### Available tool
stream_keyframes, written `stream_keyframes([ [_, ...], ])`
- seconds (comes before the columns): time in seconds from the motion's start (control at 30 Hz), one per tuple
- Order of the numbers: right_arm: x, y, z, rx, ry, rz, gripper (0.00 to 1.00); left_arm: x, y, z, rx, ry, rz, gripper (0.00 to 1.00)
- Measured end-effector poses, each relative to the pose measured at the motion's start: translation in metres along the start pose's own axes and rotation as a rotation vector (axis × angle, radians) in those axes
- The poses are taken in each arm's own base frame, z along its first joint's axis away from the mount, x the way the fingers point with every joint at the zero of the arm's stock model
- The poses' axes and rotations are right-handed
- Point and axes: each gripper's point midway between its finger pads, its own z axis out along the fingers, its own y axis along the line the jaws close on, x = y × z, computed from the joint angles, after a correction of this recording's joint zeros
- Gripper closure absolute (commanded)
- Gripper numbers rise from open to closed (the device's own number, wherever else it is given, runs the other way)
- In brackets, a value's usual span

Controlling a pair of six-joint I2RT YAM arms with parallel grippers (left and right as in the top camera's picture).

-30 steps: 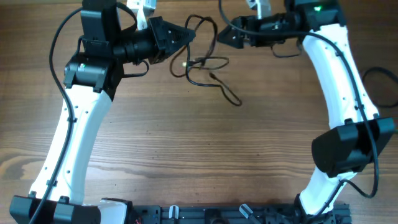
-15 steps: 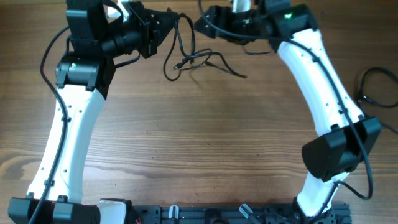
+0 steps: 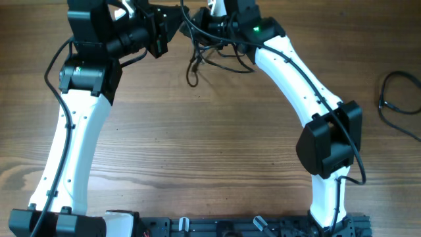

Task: Untangle cables

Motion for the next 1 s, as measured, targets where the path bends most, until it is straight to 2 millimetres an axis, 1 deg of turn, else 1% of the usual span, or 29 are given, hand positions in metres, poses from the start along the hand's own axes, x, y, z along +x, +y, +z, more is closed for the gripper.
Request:
stream_keyframes([
  [0.03,-0.003,-0.004,-0.002,0.012,-0.006,-0.020,0.96,0.000,0.003,0.000,-0.011,0.000,0.003,0.96],
  [0.07,-0.008,-0.014,-0.007,0.033,-0.012,-0.031,0.95,-0.002,0.007,-0.001,-0.026,-0.004,0.018,0.96],
  [0.1,-0.016,-0.025,-0.014,0.049,-0.019,-0.043,0.95,-0.006,0.016,-0.005,-0.059,-0.016,0.049,0.96],
  [0.13,-0.030,-0.042,-0.028,0.064,-0.033,-0.053,0.95,-0.013,0.021,-0.008,-0.078,-0.035,0.082,0.96],
  [0.17,-0.060,-0.074,-0.060,0.091,-0.080,-0.058,0.95,-0.037,0.046,-0.024,-0.179,-0.126,0.154,0.96],
  [0.2,-0.068,-0.092,-0.086,0.131,-0.089,-0.046,0.96,-0.052,0.071,-0.038,-0.305,-0.221,0.133,0.96],
  [0.23,-0.073,-0.104,-0.109,0.167,-0.106,-0.041,0.95,-0.065,0.097,-0.054,-0.429,-0.317,0.116,0.96],
  [0.27,-0.103,-0.107,-0.181,0.214,-0.242,-0.079,0.95,-0.085,0.122,-0.078,-0.578,-0.449,0.134,0.96],
  [0.3,-0.110,-0.104,-0.207,0.231,-0.291,-0.093,0.96,-0.107,0.135,-0.101,-0.687,-0.596,0.158,0.96],
  [0.33,-0.119,-0.097,-0.249,0.255,-0.373,-0.117,0.96,-0.119,0.140,-0.120,-0.767,-0.700,0.181,0.96],
  [0.4,-0.132,-0.090,-0.320,0.303,-0.519,-0.150,0.96,-0.136,0.142,-0.150,-0.875,-0.862,0.222,0.96],
  [0.43,-0.136,-0.094,-0.342,0.332,-0.565,-0.153,0.96,-0.141,0.141,-0.160,-0.906,-0.916,0.239,0.96],
  [0.47,-0.139,-0.102,-0.356,0.364,-0.595,-0.142,0.96,-0.143,0.140,-0.165,-0.924,-0.946,0.248,0.96],
  [0.5,-0.143,-0.116,-0.373,0.415,-0.632,-0.121,0.95,-0.144,0.140,-0.169,-0.939,-0.965,0.253,0.96],
  [0.57,-0.153,-0.138,-0.404,0.517,-0.715,-0.103,0.96,-0.145,0.141,-0.173,-0.958,-0.980,0.258,0.96],
  [0.6,-0.163,-0.149,-0.428,0.589,-0.789,-0.103,0.96,-0.145,0.142,-0.175,-0.967,-0.985,0.257,0.96],
  [0.67,-0.177,-0.160,-0.466,0.689,-0.919,-0.103,0.95,-0.145,0.141,-0.177,-0.972,-0.993,0.259,0.96],
  [0.7,-0.183,-0.166,-0.494,0.753,-1.009,-0.092,0.96,-0.146,0.141,-0.178,-0.978,-1.000,0.260,0.96],
  [0.73,-0.185,-0.170,-0.508,0.776,-1.056,-0.075,0.95,-0.146,0.141,-0.179,-0.980,-1.007,0.262,0.96],
  [0.77,-0.191,-0.174,-0.547,0.845,-1.186,-0.056,0.96,-0.147,0.141,-0.180,-0.983,-1.010,0.261,0.96],
  [0.8,-0.194,-0.173,-0.575,0.885,-1.292,-0.051,0.95,-0.148,0.144,-0.179,-0.994,-1.008,0.259,0.96],
  [0.83,-0.195,-0.170,-0.600,0.920,-1.385,-0.049,0.96,-0.150,0.147,-0.178,-1.003,-1.004,0.255,0.96],
  [0.87,-0.195,-0.169,-0.614,0.944,-1.436,-0.048,0.95,-0.151,0.150,-0.177,-1.012,-0.999,0.252,0.96],
  [0.9,-0.192,-0.167,-0.633,0.991,-1.508,-0.039,0.95,-0.153,0.156,-0.175,-1.030,-0.990,0.246,0.96],
  [0.93,-0.194,-0.166,-0.635,0.999,-1.523,-0.050,0.95,-0.153,0.157,-0.175,-1.035,-0.988,0.248,0.96],
  [0.97,-0.197,-0.170,-0.637,1.017,-1.530,-0.059,0.96,-0.154,0.157,-0.176,-1.044,-0.988,0.257,0.96],
  [1.0,-0.200,-0.178,-0.635,1.034,-1.519,-0.058,0.96,-0.155,0.157,-0.179,-1.064,-0.991,0.276,0.96],
])
